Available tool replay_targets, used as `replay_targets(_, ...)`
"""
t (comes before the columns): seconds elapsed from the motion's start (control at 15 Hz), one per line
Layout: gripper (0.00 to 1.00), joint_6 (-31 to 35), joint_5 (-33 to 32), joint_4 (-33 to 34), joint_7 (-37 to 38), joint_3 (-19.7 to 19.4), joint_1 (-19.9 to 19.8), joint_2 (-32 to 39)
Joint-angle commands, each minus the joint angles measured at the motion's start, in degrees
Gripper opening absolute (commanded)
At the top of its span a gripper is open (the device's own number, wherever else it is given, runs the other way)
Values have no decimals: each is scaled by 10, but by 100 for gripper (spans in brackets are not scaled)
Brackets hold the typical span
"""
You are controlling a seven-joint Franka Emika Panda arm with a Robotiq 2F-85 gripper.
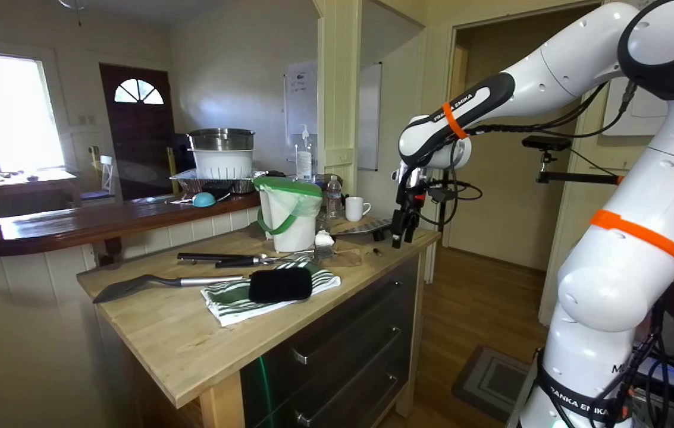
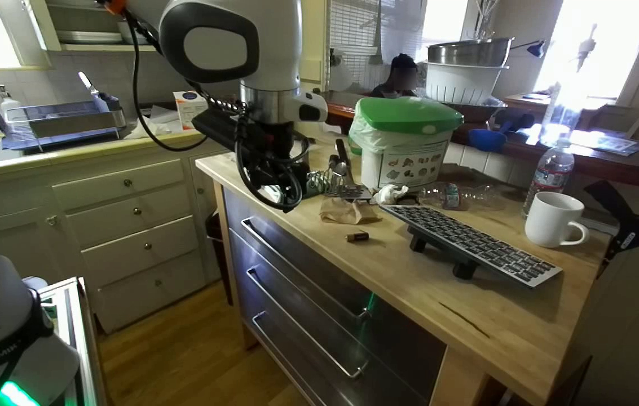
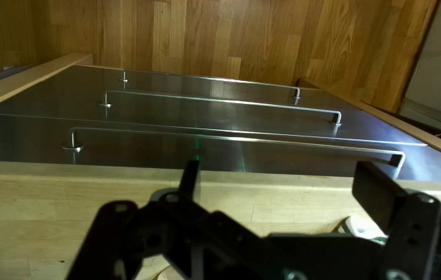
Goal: Pick up the battery and put it on the left side of the table
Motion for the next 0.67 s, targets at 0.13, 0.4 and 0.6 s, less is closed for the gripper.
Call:
replay_targets(0.13,100,33,-15,12,116,36,-41,21)
replay_targets(0.4,100,42,-13,37,232,55,-67,41)
replay_targets(0.6,100,67,-27,50,315,63,-88,58)
